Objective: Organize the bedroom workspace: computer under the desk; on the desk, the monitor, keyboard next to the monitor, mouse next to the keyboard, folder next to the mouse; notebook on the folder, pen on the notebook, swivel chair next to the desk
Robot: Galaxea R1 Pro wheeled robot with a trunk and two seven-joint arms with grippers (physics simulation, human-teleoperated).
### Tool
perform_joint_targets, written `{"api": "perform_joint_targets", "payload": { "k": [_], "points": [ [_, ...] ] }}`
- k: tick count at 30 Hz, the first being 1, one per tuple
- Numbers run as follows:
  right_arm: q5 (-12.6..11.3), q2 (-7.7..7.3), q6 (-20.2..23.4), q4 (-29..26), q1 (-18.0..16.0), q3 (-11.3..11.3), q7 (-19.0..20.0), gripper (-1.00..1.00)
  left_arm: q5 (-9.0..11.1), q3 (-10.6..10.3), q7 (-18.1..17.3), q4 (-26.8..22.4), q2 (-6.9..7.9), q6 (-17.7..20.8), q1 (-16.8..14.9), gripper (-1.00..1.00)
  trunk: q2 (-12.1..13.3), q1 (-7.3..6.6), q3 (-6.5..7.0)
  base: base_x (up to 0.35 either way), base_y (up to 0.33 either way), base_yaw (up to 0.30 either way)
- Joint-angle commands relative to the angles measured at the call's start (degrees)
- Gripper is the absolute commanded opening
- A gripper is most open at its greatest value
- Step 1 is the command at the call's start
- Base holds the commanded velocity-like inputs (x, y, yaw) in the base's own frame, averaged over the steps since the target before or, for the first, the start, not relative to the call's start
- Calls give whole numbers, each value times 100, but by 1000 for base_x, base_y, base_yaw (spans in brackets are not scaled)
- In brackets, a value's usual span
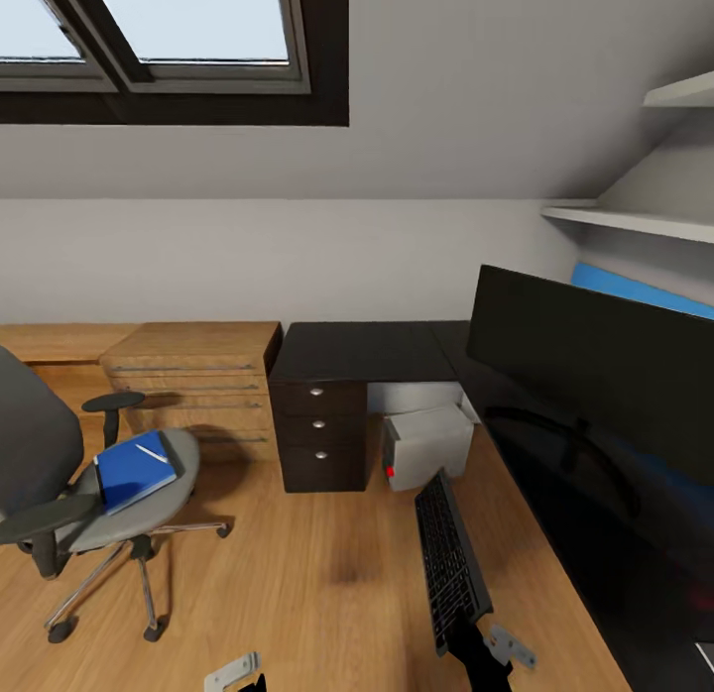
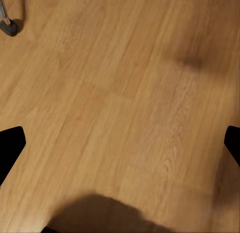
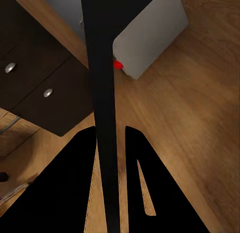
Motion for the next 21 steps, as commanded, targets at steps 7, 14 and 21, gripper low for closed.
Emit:
{"api": "perform_joint_targets", "payload": {
  "k": [7, 14, 21],
  "points": [
    [-14, 0, -10, 7, -6, -29, 59, -100, 62, -42, 39, 0, 6, -39, -6, 100, 279, -151, 120, 333, 96, 0],
    [-17, 0, -23, 7, -5, -29, 64, -100, 83, -40, 39, 0, 6, -26, -6, 100, 439, -239, 192, 330, 60, 0],
    [-5, 3, -390, -488, -6, -13, 109, -100, 97, -22, 63, 9, 6, -18, -6, 100, 439, -239, 192, 136, 2, 0]
  ]
}}
